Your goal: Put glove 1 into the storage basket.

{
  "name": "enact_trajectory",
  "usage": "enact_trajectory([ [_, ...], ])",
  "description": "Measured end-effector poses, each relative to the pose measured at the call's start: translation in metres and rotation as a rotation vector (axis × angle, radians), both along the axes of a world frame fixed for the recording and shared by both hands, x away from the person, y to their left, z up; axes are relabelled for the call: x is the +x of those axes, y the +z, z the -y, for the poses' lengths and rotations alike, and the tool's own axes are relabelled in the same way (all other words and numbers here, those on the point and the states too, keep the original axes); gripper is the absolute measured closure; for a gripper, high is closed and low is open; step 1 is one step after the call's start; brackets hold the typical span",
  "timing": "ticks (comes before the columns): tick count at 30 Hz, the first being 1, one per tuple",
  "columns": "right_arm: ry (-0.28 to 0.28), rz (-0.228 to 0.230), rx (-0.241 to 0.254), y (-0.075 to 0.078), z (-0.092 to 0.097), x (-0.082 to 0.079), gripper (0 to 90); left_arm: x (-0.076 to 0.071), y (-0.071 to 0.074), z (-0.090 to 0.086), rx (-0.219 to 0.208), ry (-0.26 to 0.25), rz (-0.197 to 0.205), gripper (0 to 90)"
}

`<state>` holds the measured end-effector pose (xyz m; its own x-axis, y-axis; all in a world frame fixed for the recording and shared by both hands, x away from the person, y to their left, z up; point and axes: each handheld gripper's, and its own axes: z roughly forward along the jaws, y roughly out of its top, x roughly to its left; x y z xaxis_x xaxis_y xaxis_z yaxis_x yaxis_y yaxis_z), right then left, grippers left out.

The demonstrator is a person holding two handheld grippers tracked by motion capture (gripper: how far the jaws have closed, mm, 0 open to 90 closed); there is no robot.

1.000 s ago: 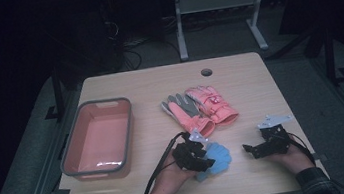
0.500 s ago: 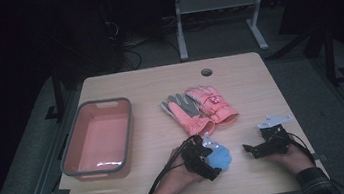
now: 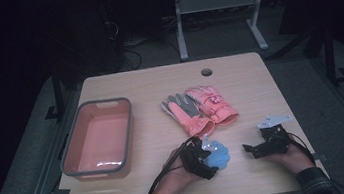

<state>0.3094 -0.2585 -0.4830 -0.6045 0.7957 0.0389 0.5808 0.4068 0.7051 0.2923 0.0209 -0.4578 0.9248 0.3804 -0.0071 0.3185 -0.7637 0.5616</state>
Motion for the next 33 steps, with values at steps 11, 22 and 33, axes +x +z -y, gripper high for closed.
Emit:
enact_trajectory([
  [11, 0.0, -0.001, 0.001, 0.0, 0.0, 0.0, 2.3, 0.005, 0.002, -0.009, -0.024, 0.009, -0.007, 54.2],
  [22, 0.001, -0.001, 0.0, 0.0, 0.0, 0.0, 2.3, 0.01, 0.004, -0.016, -0.078, -0.001, -0.08, 73.3],
  [33, 0.0, -0.001, 0.001, 0.0, 0.0, 0.0, 2.3, 0.011, 0.029, -0.027, -0.156, -0.017, -0.104, 75.0],
])
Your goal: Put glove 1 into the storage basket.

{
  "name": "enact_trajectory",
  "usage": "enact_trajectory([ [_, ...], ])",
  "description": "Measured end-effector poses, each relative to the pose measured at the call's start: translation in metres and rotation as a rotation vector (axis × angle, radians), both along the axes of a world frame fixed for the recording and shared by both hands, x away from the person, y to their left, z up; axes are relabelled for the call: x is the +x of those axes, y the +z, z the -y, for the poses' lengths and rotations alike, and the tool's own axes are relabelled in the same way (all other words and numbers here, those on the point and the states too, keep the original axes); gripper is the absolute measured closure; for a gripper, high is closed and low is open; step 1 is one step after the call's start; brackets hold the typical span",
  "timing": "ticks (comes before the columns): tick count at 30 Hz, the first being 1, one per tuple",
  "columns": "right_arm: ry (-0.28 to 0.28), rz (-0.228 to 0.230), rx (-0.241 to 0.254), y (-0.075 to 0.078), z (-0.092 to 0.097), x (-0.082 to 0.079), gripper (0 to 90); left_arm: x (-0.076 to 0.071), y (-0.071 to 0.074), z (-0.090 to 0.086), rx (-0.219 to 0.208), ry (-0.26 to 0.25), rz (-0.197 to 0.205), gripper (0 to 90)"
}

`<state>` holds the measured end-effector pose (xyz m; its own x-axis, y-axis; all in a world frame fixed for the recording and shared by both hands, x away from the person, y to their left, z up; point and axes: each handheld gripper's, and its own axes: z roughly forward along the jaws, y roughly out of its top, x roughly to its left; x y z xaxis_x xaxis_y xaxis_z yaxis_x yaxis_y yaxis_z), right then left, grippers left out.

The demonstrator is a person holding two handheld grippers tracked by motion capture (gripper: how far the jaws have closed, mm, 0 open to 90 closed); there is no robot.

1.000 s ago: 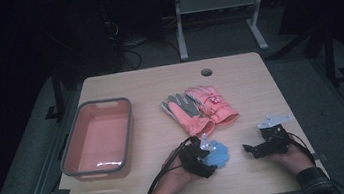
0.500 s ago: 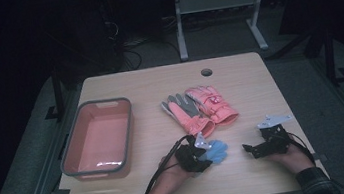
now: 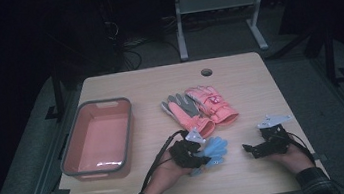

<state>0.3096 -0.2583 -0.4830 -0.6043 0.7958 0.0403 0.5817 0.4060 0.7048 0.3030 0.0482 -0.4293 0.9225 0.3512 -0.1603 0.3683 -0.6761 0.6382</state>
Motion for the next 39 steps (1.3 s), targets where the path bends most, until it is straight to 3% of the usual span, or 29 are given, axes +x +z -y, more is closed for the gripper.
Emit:
enact_trajectory([
  [3, 0.001, 0.0, -0.001, 0.0, 0.0, 0.0, 2.2, 0.002, 0.01, -0.006, -0.008, -0.009, 0.005, 75.0],
  [6, 0.002, 0.001, -0.002, 0.0, 0.0, 0.0, 2.3, 0.005, 0.018, -0.013, -0.044, 0.002, -0.008, 75.1],
  [12, 0.001, 0.001, -0.002, 0.0, 0.0, 0.0, 2.2, 0.009, 0.033, -0.026, -0.056, 0.012, 0.013, 75.2],
  [23, -0.001, 0.0, -0.002, 0.0, 0.0, 0.0, 2.3, 0.028, 0.064, -0.06, -0.07, 0.091, 0.061, 75.1],
  [28, 0.0, 0.001, -0.002, 0.0, 0.0, 0.0, 2.2, 0.039, 0.079, -0.085, -0.098, 0.153, 0.073, 75.1],
  [35, -0.001, 0.001, -0.002, 0.0, 0.0, 0.0, 2.3, 0.052, 0.085, -0.107, -0.087, 0.209, 0.098, 75.1],
  [39, -0.002, 0.001, -0.002, 0.0, 0.0, 0.0, 2.3, 0.062, 0.086, -0.127, -0.076, 0.274, 0.101, 75.1],
])
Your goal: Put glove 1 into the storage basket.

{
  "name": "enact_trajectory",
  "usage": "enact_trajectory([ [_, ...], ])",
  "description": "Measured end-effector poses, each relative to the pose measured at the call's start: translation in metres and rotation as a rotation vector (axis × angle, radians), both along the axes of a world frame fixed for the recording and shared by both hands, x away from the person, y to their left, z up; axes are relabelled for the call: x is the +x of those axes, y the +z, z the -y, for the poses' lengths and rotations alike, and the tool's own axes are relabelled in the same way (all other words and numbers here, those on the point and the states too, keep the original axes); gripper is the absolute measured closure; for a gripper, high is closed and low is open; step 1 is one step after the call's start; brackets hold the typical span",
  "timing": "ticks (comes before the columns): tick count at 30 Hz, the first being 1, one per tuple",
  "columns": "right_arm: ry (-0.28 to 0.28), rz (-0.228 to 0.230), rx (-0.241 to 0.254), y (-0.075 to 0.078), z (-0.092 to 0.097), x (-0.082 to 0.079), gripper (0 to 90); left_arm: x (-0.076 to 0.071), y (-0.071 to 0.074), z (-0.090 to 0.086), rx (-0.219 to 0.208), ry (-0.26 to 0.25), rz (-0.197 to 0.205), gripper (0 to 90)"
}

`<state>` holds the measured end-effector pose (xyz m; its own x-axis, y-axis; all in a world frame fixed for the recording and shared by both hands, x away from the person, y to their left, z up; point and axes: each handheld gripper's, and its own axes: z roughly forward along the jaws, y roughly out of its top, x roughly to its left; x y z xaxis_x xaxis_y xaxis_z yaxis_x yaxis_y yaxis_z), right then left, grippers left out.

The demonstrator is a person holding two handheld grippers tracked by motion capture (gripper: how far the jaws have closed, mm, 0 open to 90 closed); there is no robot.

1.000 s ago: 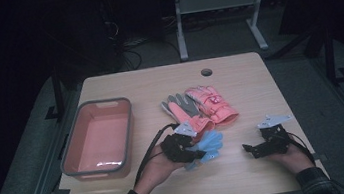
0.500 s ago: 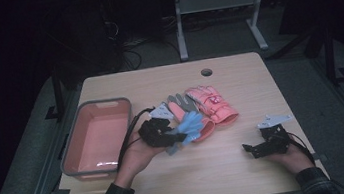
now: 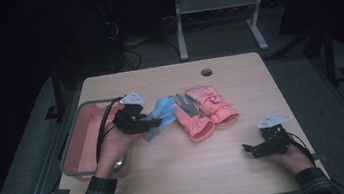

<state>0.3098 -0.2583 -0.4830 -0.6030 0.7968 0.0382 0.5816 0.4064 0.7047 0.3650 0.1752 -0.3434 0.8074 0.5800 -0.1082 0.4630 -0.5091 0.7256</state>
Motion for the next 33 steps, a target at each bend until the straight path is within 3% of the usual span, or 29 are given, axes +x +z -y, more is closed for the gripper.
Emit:
enact_trajectory([
  [3, 0.0, 0.0, 0.0, 0.0, 0.0, 0.0, 2.3, 0.003, 0.0, -0.007, 0.013, 0.023, 0.002, 75.1],
  [6, 0.0, 0.0, 0.0, 0.0, 0.0, 0.0, 2.3, 0.011, 0.001, -0.027, 0.041, 0.076, 0.006, 75.0],
  [17, 0.0, 0.0, 0.0, 0.0, 0.0, 0.0, 2.3, 0.025, 0.002, -0.075, 0.071, 0.205, 0.022, 75.0],
  [26, 0.0, 0.0, 0.0, 0.0, 0.0, 0.0, 2.3, 0.035, -0.01, -0.106, 0.068, 0.304, -0.007, 74.8],
  [29, 0.0, 0.0, 0.0, 0.0, 0.0, 0.0, 2.3, 0.041, -0.021, -0.114, 0.103, 0.337, -0.03, 74.7],
  [33, 0.0, 0.0, 0.0, 0.0, 0.0, 0.0, 2.3, 0.045, -0.029, -0.118, 0.106, 0.353, -0.049, 74.5],
])
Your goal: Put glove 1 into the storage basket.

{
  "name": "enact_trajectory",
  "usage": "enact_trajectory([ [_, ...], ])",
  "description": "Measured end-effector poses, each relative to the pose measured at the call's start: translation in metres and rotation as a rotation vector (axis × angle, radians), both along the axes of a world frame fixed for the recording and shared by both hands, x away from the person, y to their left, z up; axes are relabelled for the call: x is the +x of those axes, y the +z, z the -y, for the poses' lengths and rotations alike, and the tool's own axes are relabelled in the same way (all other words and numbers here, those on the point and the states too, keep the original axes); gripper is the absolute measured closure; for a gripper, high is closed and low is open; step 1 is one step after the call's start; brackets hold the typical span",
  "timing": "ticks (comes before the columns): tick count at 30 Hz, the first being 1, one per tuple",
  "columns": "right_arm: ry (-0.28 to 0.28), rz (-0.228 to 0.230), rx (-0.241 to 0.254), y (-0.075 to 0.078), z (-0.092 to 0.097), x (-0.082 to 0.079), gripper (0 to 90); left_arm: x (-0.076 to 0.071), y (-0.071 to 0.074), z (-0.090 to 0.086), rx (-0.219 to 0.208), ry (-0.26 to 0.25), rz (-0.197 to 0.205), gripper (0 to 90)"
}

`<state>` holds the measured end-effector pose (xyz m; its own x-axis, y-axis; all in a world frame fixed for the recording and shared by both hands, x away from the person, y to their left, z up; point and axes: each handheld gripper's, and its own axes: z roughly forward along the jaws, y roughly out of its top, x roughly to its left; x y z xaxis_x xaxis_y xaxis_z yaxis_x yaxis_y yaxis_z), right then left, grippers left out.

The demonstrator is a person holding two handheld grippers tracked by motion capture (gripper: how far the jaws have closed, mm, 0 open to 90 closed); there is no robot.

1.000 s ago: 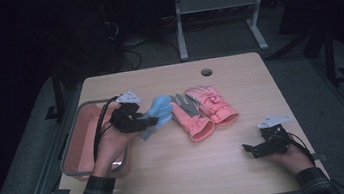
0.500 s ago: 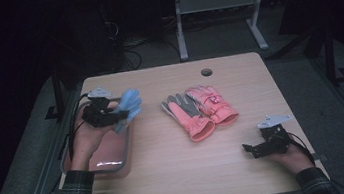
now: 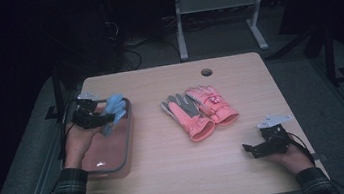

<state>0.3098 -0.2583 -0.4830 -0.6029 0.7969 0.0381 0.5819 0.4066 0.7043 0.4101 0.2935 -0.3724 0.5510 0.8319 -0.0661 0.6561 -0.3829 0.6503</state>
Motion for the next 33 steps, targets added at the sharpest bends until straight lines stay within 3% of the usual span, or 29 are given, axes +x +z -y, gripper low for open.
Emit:
enact_trajectory([
  [5, 0.0, 0.0, 0.0, 0.0, 0.0, 0.0, 2.3, 0.007, -0.02, 0.0, 0.021, 0.006, -0.06, 74.1],
  [7, 0.0, 0.0, 0.0, 0.0, 0.0, 0.0, 2.3, 0.01, -0.025, 0.002, 0.043, 0.002, -0.071, 73.8],
  [17, 0.0, 0.0, 0.0, 0.0, 0.0, 0.0, 2.2, 0.015, -0.046, 0.005, 0.038, 0.012, -0.115, 72.1],
  [21, 0.0, 0.0, 0.0, 0.0, 0.0, 0.0, 2.3, 0.017, -0.053, 0.007, 0.059, 0.002, -0.14, 70.1],
  [26, 0.0, 0.0, 0.0, 0.0, 0.0, 0.0, 2.3, 0.019, -0.059, 0.01, 0.091, -0.006, -0.169, 62.7],
  [30, 0.0, 0.0, 0.0, 0.0, 0.0, 0.0, 2.3, 0.019, -0.06, 0.008, 0.083, -0.005, -0.183, 50.0],
  [33, 0.0, 0.0, 0.0, 0.0, 0.0, 0.0, 2.2, 0.017, -0.056, 0.002, 0.06, 0.006, -0.164, 39.3],
])
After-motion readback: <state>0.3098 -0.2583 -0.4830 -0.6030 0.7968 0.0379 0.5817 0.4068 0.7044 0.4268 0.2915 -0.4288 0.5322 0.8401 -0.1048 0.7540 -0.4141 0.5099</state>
